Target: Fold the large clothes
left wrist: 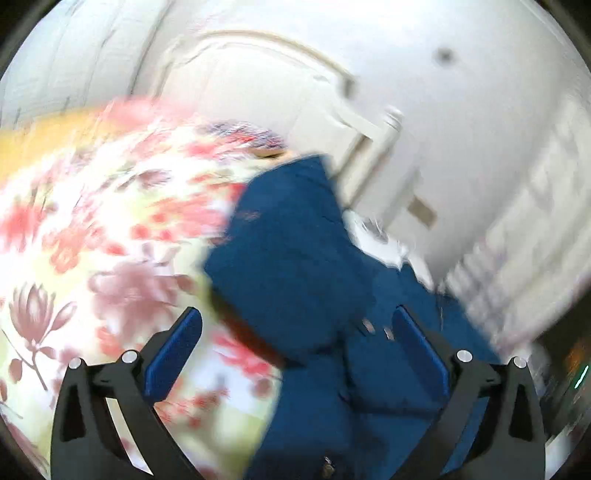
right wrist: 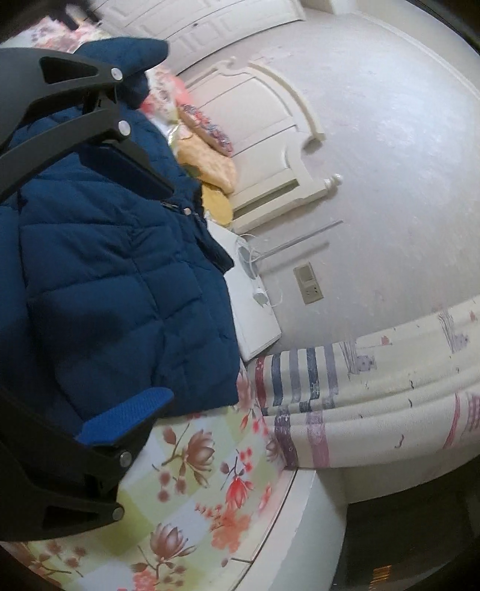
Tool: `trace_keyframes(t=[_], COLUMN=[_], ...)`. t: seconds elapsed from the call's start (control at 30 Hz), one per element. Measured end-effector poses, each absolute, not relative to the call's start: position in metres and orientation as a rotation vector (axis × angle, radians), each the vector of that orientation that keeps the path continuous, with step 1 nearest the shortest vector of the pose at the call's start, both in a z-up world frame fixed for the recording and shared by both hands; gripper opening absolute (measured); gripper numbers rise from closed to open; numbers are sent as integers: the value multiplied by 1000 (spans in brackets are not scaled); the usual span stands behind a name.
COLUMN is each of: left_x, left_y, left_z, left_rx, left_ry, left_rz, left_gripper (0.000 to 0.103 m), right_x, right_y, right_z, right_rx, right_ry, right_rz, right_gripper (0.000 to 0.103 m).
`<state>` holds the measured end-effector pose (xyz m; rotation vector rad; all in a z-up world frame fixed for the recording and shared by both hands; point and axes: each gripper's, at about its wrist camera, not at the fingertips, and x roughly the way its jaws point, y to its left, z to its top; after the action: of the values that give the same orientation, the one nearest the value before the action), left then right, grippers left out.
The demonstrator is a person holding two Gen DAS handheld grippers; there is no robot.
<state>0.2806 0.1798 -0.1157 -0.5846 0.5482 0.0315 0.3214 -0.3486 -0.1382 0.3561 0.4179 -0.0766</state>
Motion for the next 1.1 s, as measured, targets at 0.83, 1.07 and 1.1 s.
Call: trace_keyframes(t=[0.83,1.07,1.1], left_x=[359,367,366], left_y=[26,-67,-68], left_z=[68,25,7], left_rx=[-392,-267,-260], left_ry=[488,651,665], left_rz=[-488,-649,-631], left_gripper=[23,27,27], right_x=[323,313,314], right_y=[-354,-388,-391], right_z=[-145,-148,-149], right_rx=[395,547,567], right_ry=[438,402,405], right_rz=[-60,-69,-65], right_gripper=[100,100,100])
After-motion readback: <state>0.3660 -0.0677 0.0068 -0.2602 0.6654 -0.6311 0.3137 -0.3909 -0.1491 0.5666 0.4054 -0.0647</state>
